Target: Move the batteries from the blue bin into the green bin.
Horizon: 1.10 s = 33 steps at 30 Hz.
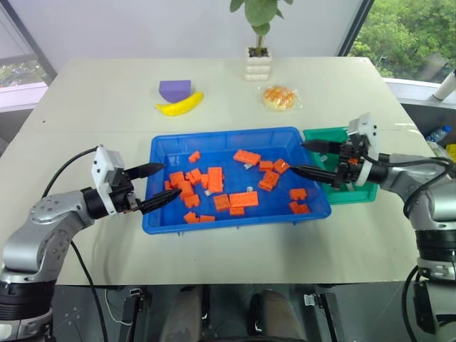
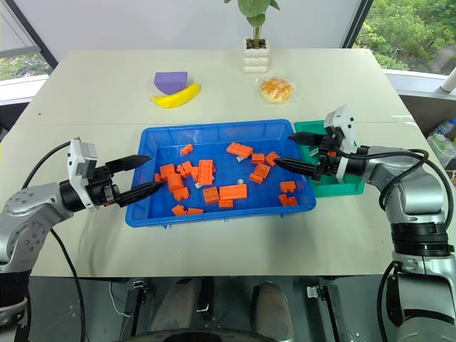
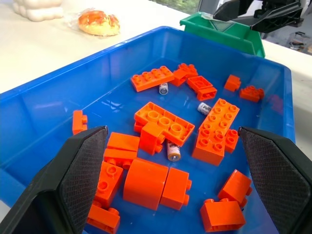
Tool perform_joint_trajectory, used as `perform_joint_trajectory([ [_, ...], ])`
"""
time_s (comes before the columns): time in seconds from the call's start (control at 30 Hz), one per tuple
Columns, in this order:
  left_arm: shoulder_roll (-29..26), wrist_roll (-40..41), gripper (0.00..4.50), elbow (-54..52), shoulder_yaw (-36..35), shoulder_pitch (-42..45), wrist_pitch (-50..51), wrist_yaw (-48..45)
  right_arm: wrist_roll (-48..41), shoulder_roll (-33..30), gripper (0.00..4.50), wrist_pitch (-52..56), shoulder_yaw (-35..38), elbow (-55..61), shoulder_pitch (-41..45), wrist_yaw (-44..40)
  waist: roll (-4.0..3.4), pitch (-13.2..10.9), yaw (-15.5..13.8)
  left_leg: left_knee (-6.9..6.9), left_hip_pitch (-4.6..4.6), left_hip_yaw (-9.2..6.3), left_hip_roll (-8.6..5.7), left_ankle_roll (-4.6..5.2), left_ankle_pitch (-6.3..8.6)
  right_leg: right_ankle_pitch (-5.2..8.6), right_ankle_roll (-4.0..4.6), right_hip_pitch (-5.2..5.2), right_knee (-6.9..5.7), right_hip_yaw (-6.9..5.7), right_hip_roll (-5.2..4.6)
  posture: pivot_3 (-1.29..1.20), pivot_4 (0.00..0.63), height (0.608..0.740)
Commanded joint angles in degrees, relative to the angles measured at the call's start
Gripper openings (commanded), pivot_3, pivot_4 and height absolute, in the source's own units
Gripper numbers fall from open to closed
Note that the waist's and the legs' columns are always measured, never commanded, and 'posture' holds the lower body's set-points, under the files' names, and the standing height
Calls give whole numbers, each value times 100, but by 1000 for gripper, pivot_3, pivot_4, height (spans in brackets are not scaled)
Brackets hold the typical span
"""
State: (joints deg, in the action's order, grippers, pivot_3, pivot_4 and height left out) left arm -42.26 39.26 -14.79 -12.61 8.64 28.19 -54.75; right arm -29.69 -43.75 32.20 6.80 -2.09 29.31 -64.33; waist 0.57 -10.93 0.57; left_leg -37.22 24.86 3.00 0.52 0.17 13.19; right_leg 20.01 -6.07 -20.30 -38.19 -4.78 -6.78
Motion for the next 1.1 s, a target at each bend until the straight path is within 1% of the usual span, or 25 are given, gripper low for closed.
perform_joint_trajectory([
  [0.03,-110,78,4500,-176,-234,-8,-18,-44,-23,16,4445,-85,40,19,137,9,0,0,-1,0,0,0,0,0,0,0,0,0,0,0,0,0,150,739],
  [0.2,-307,242,4500,-216,-514,-24,120,-100,-24,-2,4445,-74,42,-4,185,-1,0,0,4,0,0,0,0,0,0,0,0,0,0,0,0,0,150,739],
  [0.3,-530,373,4500,-260,-776,-96,246,-200,-242,117,4445,125,127,13,439,67,0,0,18,2,0,0,1,0,0,0,0,-1,0,0,0,0,150,739],
  [0.43,-766,397,4500,-266,-941,-130,303,-330,-388,603,4445,509,-204,122,831,223,0,0,30,4,0,-1,6,-1,0,0,0,-4,-1,0,5,0,150,739],
  [0.53,-771,410,4500,-290,-931,-43,303,-261,-263,1088,4445,596,-632,-12,1067,319,0,0,11,3,0,1,4,-1,0,0,0,-4,0,1,3,0,150,739],
  [0.63,-714,498,4500,-395,-911,0,362,-155,-289,1586,4445,637,-784,-217,1287,474,1,0,6,2,0,-1,2,-1,0,0,0,-4,-2,0,2,0,150,739],
  [0.8,-594,727,4500,-861,-940,-213,550,67,328,2299,4445,256,-1391,-1004,1557,743,1,0,21,3,0,-1,1,-1,0,0,0,-5,-5,0,2,0,150,739],
  [0.9,-602,849,4500,-1077,-998,-405,668,115,584,2540,4445,108,-1551,-1439,1660,813,1,0,34,5,0,0,1,-1,0,0,0,-9,-7,2,3,0,150,739],
  [1.1,-620,795,4500,-1181,-1017,-663,644,143,999,2898,4445,-42,-1846,-2166,1868,793,1,0,34,4,0,1,0,-2,-1,0,1,-13,-11,5,4,0,150,739],
])
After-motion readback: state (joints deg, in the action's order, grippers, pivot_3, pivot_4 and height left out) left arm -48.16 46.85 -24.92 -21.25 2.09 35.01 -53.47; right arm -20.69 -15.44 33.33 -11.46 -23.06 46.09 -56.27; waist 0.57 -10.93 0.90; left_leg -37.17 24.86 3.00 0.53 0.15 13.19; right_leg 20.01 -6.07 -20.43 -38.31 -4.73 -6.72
